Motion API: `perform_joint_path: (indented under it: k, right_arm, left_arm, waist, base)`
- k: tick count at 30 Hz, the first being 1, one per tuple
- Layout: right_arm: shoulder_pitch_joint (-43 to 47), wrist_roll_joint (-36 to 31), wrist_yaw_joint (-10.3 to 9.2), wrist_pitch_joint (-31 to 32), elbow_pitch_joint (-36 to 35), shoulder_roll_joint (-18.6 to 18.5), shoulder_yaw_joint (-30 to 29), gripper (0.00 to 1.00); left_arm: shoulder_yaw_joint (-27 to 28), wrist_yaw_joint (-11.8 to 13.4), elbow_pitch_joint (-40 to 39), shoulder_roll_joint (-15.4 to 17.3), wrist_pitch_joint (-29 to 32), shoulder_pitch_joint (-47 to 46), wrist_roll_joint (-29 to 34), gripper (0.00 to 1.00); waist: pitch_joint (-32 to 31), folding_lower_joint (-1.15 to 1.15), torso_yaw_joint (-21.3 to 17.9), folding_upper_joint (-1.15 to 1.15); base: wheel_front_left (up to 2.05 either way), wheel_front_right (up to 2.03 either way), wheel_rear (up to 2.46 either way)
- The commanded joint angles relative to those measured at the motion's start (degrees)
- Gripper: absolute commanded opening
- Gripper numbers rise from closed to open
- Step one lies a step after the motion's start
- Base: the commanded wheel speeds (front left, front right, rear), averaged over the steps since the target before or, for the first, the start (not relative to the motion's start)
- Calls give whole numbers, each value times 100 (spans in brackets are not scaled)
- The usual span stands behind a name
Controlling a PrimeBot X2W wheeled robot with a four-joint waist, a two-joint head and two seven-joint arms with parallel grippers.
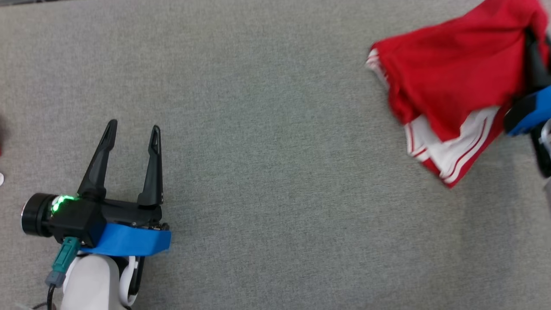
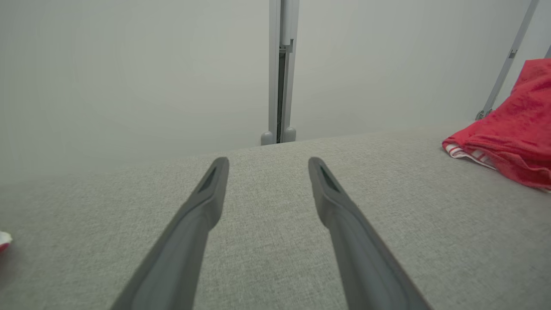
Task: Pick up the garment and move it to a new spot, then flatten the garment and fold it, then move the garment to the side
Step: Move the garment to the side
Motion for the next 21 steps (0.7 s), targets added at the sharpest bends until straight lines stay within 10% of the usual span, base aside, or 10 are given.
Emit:
perform_joint_path:
  k: [1,18,19,20,21]
  right_arm:
    - [-261,-49,-4,57,36,-163,-30,0]
    - [-1782,-200,-5,298,1272,-1641,-425,0]
    - [-1828,-222,-5,250,1340,-1646,-453,24]
    - [-1852,-264,-5,209,1406,-1627,-479,93]
    - [-1850,-293,-5,182,1476,-1590,-520,100]
  left_arm:
    - [-4,-9,-57,46,-17,-115,27,100]
    - [-192,-45,-331,114,-17,-712,99,100]
    - [-191,-41,-341,113,-17,-718,98,100]
    - [-186,-30,-349,112,-17,-717,98,100]
    - [-177,-16,-354,110,-17,-703,94,100]
  waist:
    - [232,0,96,0]
    - [1116,0,400,0]
    - [1118,0,409,0]
    - [1106,0,416,0]
    - [1082,0,415,0]
  base:
    - [0,0,0]
    - [0,0,0]
    - [0,0,0]
    - [0,0,0]
    - [0,0,0]
